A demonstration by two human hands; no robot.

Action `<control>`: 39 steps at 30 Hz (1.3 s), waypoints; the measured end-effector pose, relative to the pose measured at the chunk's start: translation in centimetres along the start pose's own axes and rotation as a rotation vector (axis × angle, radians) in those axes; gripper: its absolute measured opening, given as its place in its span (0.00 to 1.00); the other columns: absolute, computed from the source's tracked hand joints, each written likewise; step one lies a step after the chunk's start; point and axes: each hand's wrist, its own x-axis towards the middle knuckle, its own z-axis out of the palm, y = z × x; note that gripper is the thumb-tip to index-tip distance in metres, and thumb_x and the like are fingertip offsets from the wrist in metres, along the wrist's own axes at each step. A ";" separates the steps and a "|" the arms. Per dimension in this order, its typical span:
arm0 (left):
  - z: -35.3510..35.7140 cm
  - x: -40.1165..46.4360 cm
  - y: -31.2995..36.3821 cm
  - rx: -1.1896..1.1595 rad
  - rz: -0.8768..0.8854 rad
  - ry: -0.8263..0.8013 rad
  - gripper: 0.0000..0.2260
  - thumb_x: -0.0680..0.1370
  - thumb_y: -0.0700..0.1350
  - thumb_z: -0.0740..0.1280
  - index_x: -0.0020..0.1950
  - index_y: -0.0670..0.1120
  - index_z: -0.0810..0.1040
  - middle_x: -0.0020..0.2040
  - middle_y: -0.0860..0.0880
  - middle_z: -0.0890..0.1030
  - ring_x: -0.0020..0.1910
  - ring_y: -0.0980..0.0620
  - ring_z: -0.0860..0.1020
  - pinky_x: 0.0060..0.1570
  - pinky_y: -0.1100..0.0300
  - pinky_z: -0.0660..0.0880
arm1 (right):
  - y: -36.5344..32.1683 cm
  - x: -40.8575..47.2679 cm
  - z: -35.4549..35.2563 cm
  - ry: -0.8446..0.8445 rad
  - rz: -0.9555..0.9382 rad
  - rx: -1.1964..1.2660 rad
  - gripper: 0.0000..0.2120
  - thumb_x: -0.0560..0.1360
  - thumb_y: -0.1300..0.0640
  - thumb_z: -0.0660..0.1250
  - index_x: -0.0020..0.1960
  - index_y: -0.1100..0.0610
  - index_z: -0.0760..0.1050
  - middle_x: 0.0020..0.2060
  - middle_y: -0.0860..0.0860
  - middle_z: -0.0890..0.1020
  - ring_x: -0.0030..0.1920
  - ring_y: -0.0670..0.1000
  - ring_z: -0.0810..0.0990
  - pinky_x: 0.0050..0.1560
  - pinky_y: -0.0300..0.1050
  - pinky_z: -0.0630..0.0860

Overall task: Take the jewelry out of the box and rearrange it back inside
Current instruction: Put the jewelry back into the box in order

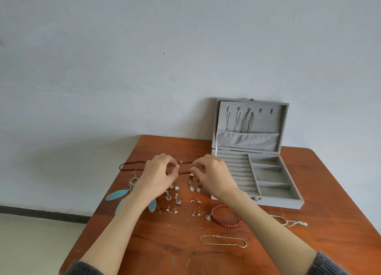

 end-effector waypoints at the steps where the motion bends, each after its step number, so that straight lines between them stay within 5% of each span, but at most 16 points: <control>1: -0.2 0.1 0.9 -0.074 -0.034 -0.009 0.03 0.76 0.45 0.66 0.48 0.48 0.78 0.44 0.55 0.77 0.45 0.56 0.75 0.48 0.67 0.70 | 0.4 -0.1 -0.7 0.024 0.027 0.044 0.08 0.76 0.57 0.65 0.50 0.57 0.81 0.46 0.52 0.82 0.47 0.49 0.77 0.50 0.41 0.74; 4: 0.0 1.1 3.8 -0.212 -0.133 -0.046 0.02 0.75 0.45 0.67 0.46 0.48 0.77 0.42 0.55 0.79 0.42 0.61 0.75 0.39 0.77 0.69 | 2.0 -0.3 -2.8 0.083 0.099 0.124 0.08 0.75 0.59 0.66 0.51 0.58 0.81 0.46 0.51 0.84 0.42 0.44 0.77 0.48 0.32 0.71; 8: 1.4 2.9 6.7 -0.230 -0.160 -0.129 0.02 0.74 0.45 0.67 0.45 0.49 0.75 0.41 0.55 0.79 0.40 0.61 0.77 0.33 0.74 0.69 | 4.9 -0.3 -5.2 0.160 0.221 0.259 0.09 0.74 0.59 0.67 0.52 0.58 0.82 0.48 0.50 0.84 0.45 0.41 0.77 0.50 0.30 0.71; 14: 4.3 5.2 9.1 -0.097 -0.041 -0.119 0.03 0.76 0.42 0.66 0.47 0.46 0.73 0.42 0.52 0.79 0.39 0.53 0.77 0.38 0.60 0.75 | 8.1 1.2 -6.2 0.146 0.298 0.335 0.10 0.74 0.60 0.67 0.55 0.58 0.81 0.50 0.51 0.84 0.50 0.42 0.78 0.53 0.32 0.70; 20: 6.3 7.5 9.6 0.171 0.109 -0.082 0.05 0.77 0.41 0.62 0.52 0.44 0.74 0.49 0.48 0.78 0.47 0.48 0.76 0.41 0.59 0.70 | 9.8 3.4 -5.6 0.152 0.364 0.383 0.03 0.72 0.60 0.69 0.46 0.55 0.78 0.38 0.47 0.80 0.44 0.46 0.78 0.47 0.35 0.71; 24: 7.2 8.5 9.2 0.337 0.187 -0.087 0.08 0.78 0.43 0.61 0.56 0.45 0.74 0.54 0.49 0.76 0.49 0.48 0.76 0.46 0.60 0.64 | 10.7 4.0 -5.1 0.123 0.336 0.333 0.03 0.72 0.60 0.70 0.45 0.57 0.79 0.37 0.47 0.79 0.41 0.44 0.77 0.39 0.26 0.70; 32: 8.1 9.1 7.9 0.458 0.235 -0.097 0.05 0.68 0.38 0.73 0.41 0.43 0.80 0.37 0.45 0.76 0.35 0.44 0.77 0.38 0.54 0.63 | 11.0 4.1 -4.1 0.098 0.263 0.233 0.05 0.72 0.61 0.69 0.47 0.58 0.81 0.41 0.50 0.84 0.43 0.47 0.78 0.47 0.33 0.71; 39: 7.8 9.3 7.8 0.410 0.222 -0.096 0.09 0.78 0.49 0.62 0.56 0.49 0.78 0.47 0.50 0.72 0.52 0.49 0.74 0.47 0.58 0.61 | 10.9 4.3 -3.1 0.077 0.240 0.217 0.06 0.72 0.60 0.69 0.48 0.58 0.80 0.42 0.51 0.83 0.43 0.48 0.78 0.47 0.33 0.71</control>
